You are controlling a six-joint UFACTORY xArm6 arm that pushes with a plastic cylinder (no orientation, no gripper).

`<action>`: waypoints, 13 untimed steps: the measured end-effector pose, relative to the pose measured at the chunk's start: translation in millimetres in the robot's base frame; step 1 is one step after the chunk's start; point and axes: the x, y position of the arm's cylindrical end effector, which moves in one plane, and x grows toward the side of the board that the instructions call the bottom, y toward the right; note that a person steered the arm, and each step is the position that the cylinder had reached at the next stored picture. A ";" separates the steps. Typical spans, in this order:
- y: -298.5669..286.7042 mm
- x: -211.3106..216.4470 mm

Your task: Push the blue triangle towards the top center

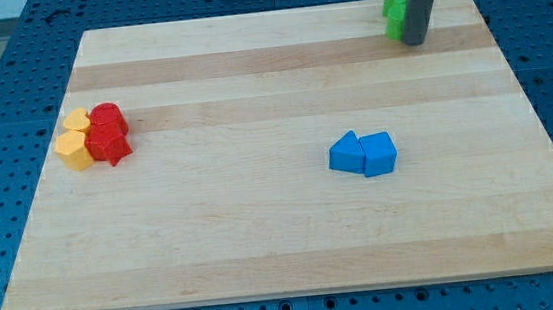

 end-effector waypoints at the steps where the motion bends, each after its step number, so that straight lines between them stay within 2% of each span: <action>1: 0.0 -2.7; 2: -19.9 21.1; 3: -80.1 34.1; 4: -140.8 67.3; 5: -196.4 130.4; 6: -225.7 189.5; 7: -201.2 224.3; 8: -170.2 233.5; 10: -119.5 217.4; 11: -114.2 213.2; 12: -113.8 197.7; 13: -112.4 153.6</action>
